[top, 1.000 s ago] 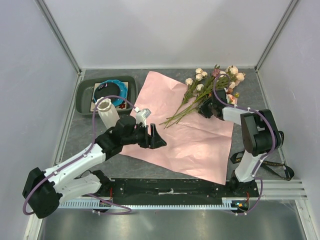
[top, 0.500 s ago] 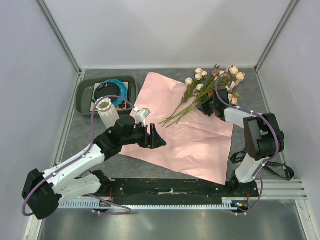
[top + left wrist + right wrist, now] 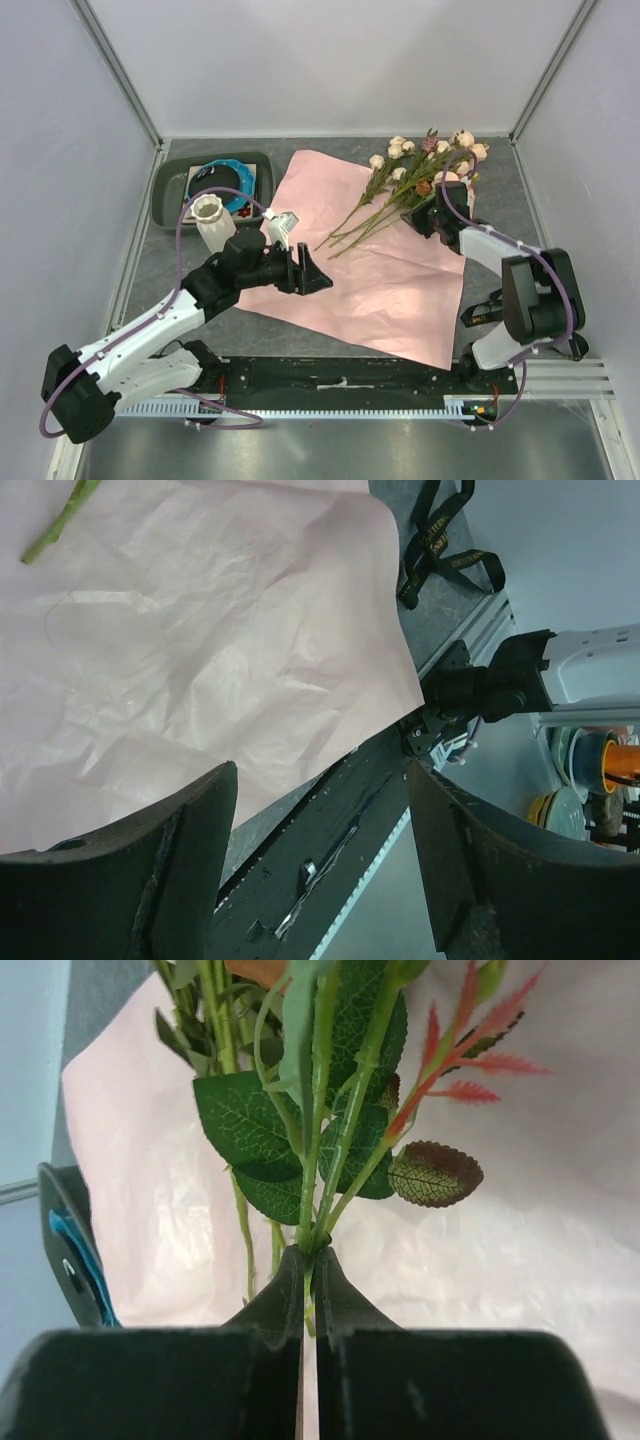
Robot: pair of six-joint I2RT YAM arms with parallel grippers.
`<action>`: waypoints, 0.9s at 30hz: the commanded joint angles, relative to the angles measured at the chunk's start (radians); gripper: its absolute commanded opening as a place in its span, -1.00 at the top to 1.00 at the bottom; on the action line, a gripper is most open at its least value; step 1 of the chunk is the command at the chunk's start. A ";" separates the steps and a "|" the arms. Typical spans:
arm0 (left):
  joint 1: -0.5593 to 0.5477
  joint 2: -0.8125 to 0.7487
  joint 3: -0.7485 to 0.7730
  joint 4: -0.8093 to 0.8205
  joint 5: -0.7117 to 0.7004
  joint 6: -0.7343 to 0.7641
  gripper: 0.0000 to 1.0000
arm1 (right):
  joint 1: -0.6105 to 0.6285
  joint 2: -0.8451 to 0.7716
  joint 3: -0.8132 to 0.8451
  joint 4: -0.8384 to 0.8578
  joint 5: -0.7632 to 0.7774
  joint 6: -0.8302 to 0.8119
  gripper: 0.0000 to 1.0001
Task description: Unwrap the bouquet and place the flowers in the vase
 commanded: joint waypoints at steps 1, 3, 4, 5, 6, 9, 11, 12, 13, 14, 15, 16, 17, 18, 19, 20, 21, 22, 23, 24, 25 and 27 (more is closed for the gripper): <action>0.003 -0.026 0.076 -0.018 0.027 -0.010 -0.51 | -0.012 -0.182 -0.071 0.026 0.062 -0.052 1.00; 0.001 -0.023 0.102 -0.030 0.035 -0.005 -0.52 | -0.013 -0.269 -0.117 0.025 0.109 -0.094 1.00; 0.003 -0.022 0.111 -0.035 0.035 0.002 -0.52 | -0.013 -0.298 -0.131 0.025 0.118 -0.112 1.00; 0.003 -0.012 0.121 -0.042 0.044 0.004 -0.53 | -0.013 -0.329 -0.145 0.022 0.126 -0.136 1.00; 0.003 -0.009 0.142 -0.045 0.045 0.007 -0.53 | -0.013 -0.384 -0.165 0.018 0.147 -0.197 1.00; 0.003 0.006 0.185 -0.039 0.074 0.002 -0.56 | -0.015 -0.473 -0.193 0.040 0.122 -0.387 1.00; 0.004 0.015 0.223 -0.024 0.119 -0.008 -0.57 | -0.012 -0.513 -0.202 0.078 0.069 -0.492 1.00; 0.010 0.026 0.237 -0.009 0.136 -0.014 -0.58 | -0.012 -0.556 -0.211 0.090 -0.013 -0.535 1.00; 0.015 0.032 0.252 0.001 0.169 -0.025 -0.59 | -0.010 -0.578 -0.214 0.116 -0.058 -0.611 1.00; 0.021 0.038 0.283 0.010 0.188 -0.031 -0.61 | -0.010 -0.598 -0.217 0.132 -0.107 -0.644 1.00; 0.039 0.056 0.299 0.017 0.211 -0.039 -0.62 | 0.005 -0.639 -0.216 0.141 -0.162 -0.673 1.00; 0.050 0.064 0.314 0.045 0.263 -0.057 -0.63 | 0.020 -0.658 -0.213 0.158 -0.209 -0.692 1.00; 0.079 0.076 0.341 0.062 0.291 -0.070 -0.64 | 0.040 -0.679 -0.214 0.179 -0.239 -0.690 1.00; 0.096 0.089 0.355 0.086 0.321 -0.085 -0.65 | 0.092 -0.681 -0.210 0.201 -0.268 -0.687 1.00; 0.113 0.115 0.366 0.132 0.385 -0.123 -0.66 | 0.124 -0.675 -0.196 0.210 -0.308 -0.687 1.00; 0.128 0.127 0.397 0.151 0.412 -0.139 -0.67 | 0.160 -0.665 -0.173 0.192 -0.314 -0.707 1.00; 0.154 0.139 0.414 0.157 0.429 -0.149 -0.67 | 0.231 -0.635 -0.118 0.167 -0.320 -0.724 1.00; 0.164 0.155 0.432 0.150 0.446 -0.146 -0.67 | 0.267 -0.621 -0.090 0.128 -0.326 -0.736 1.00; 0.168 0.159 0.464 0.140 0.446 -0.136 -0.67 | 0.299 -0.610 -0.066 0.114 -0.340 -0.752 1.00; 0.173 0.161 0.478 0.127 0.444 -0.105 -0.67 | 0.347 -0.595 -0.035 0.111 -0.357 -0.747 1.00; 0.175 0.162 0.490 0.108 0.437 -0.090 -0.67 | 0.367 -0.590 -0.023 0.123 -0.372 -0.737 1.00; 0.175 0.166 0.513 0.058 0.432 -0.048 -0.64 | 0.417 -0.580 0.002 0.132 -0.409 -0.713 1.00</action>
